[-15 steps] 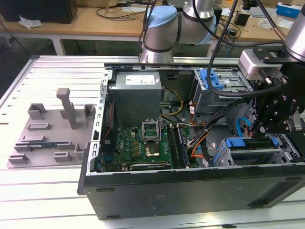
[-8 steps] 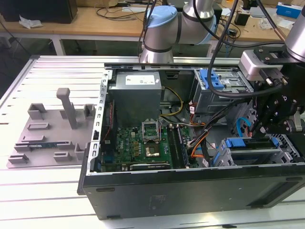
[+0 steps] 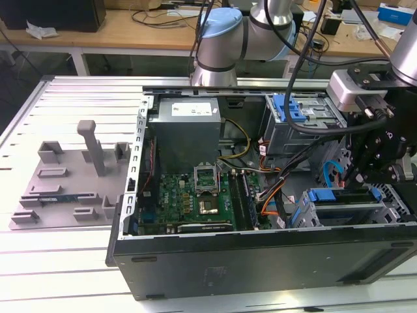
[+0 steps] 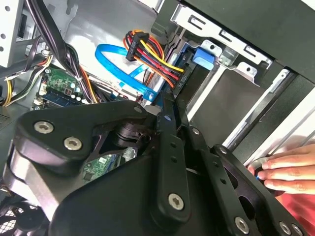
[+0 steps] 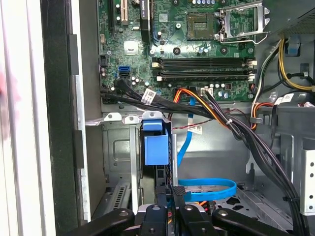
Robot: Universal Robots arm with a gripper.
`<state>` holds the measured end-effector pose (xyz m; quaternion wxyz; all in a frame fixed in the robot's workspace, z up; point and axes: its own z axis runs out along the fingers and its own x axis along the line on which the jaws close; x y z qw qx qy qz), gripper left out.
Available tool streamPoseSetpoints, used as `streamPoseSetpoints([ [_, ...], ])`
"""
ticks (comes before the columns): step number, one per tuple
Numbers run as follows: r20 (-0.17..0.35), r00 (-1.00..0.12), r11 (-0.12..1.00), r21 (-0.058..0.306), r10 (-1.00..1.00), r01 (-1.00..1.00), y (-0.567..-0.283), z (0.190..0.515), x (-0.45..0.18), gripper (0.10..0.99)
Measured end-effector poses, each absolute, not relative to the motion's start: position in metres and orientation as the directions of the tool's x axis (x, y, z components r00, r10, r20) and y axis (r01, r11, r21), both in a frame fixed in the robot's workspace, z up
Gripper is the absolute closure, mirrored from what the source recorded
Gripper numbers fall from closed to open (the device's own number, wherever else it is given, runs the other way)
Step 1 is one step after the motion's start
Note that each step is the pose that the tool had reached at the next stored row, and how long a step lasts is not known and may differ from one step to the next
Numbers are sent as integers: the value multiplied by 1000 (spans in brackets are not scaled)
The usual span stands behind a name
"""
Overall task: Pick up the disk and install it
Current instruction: 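Insert the second disk wire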
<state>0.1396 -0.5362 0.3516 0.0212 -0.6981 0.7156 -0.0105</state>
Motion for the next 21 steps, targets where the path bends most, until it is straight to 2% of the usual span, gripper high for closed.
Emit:
streamPoseSetpoints([
  [21,-16,-9,10,-45,-1000,-999,-536,343,141,925],
])
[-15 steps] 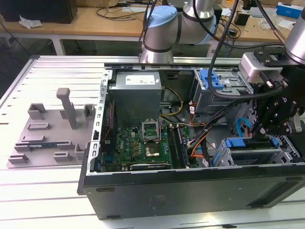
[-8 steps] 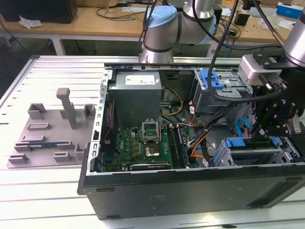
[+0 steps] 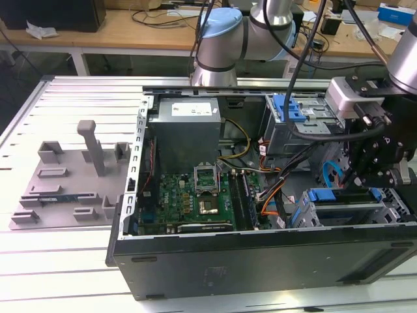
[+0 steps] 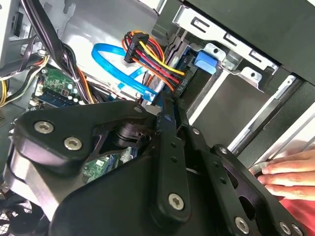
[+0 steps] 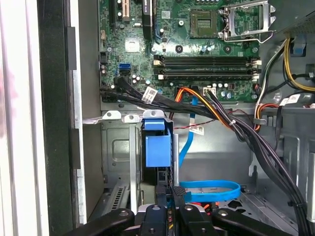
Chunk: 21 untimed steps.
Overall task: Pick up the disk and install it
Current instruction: 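Insert the second disk wire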
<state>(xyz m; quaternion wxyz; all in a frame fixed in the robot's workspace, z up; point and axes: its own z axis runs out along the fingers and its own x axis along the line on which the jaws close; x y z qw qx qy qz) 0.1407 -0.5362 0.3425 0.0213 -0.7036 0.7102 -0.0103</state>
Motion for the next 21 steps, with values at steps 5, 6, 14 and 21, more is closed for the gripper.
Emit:
streamPoseSetpoints([
  [5,-13,-9,9,-44,-1000,-999,-536,336,141,925],
  [6,-16,-8,9,-44,-1000,-999,-536,335,141,925],
  [14,-15,-8,9,-46,-1000,-999,-536,381,141,800],
  [21,-15,-8,9,-46,-1000,-999,-536,381,141,980],
])
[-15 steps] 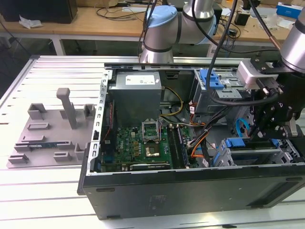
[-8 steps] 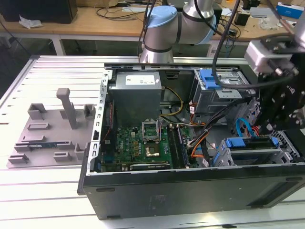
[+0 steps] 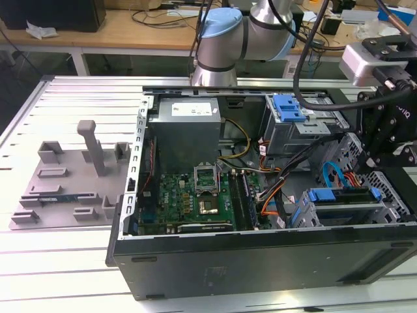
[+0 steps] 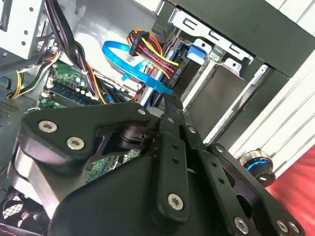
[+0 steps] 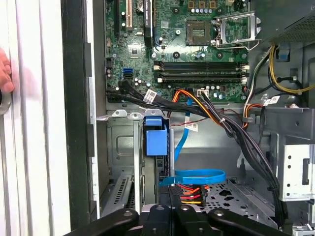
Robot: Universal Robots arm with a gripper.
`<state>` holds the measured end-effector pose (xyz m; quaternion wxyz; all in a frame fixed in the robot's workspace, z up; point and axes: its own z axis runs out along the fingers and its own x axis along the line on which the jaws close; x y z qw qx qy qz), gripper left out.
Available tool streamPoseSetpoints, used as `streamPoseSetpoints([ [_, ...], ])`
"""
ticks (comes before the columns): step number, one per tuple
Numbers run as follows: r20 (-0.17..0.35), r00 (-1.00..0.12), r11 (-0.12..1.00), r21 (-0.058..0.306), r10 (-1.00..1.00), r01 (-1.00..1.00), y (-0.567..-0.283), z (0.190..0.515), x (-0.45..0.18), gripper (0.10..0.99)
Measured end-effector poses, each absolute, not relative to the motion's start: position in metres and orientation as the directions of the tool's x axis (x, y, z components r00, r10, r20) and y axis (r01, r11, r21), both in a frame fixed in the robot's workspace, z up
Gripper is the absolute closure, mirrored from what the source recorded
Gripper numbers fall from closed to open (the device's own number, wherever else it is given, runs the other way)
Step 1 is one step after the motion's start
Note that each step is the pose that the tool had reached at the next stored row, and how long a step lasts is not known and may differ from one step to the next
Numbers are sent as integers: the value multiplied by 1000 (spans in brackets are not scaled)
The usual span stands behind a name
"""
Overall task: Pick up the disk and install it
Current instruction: 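Insert the second disk wire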
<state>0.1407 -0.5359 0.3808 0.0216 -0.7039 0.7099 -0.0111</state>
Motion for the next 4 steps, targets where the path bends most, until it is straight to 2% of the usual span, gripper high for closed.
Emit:
streamPoseSetpoints([
  [4,-15,-8,9,-46,-1000,-999,-536,381,141,980],
])
